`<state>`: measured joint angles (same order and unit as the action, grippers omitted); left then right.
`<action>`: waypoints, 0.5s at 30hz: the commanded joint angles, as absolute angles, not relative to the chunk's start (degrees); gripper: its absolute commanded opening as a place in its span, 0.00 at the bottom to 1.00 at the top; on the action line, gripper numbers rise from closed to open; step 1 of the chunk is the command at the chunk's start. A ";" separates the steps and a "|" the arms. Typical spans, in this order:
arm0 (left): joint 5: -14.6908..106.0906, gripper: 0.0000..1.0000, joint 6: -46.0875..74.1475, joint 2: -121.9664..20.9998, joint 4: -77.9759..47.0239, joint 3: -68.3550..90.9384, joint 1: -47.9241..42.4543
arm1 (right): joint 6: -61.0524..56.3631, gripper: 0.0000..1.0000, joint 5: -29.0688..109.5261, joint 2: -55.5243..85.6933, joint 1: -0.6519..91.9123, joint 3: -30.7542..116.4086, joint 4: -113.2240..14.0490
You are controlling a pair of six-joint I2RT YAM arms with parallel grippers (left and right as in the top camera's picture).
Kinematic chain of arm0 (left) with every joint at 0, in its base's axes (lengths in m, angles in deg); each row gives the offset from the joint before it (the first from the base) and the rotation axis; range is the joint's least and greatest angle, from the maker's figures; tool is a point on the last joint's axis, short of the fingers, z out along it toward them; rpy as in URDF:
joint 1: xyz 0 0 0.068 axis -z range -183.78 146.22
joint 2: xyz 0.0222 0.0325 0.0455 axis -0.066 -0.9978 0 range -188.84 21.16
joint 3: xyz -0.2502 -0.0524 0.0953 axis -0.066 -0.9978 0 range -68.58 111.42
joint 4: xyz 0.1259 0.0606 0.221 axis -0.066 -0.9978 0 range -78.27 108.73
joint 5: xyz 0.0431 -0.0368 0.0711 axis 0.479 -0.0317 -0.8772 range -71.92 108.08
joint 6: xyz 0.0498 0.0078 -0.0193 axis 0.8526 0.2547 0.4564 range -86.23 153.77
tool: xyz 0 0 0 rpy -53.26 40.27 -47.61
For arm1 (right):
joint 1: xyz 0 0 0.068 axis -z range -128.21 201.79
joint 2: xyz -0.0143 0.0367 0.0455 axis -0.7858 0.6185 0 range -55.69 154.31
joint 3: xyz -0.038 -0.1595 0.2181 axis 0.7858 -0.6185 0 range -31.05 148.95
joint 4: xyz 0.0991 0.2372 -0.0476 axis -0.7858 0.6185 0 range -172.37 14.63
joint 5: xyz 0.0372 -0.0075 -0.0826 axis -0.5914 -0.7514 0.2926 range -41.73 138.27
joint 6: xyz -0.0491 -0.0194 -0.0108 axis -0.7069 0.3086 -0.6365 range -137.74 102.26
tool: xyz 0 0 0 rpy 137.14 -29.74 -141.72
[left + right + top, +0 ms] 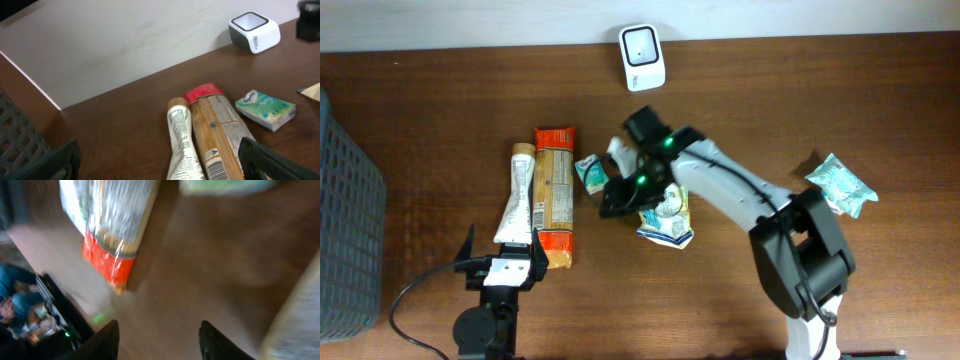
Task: Scan the item barcode
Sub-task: 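Lift the snack bag and pull it rightward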
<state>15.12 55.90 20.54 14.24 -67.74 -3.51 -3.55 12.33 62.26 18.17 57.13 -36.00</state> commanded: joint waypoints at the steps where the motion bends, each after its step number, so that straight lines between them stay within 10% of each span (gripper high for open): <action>1: 15.34 0.99 56.60 20.80 14.19 -68.07 -3.84 | 1.72 0.56 23.96 62.77 15.39 55.34 -33.80; 15: 15.34 0.99 56.60 20.80 14.19 -68.05 -3.84 | -4.79 0.61 34.80 62.39 30.71 57.70 -23.17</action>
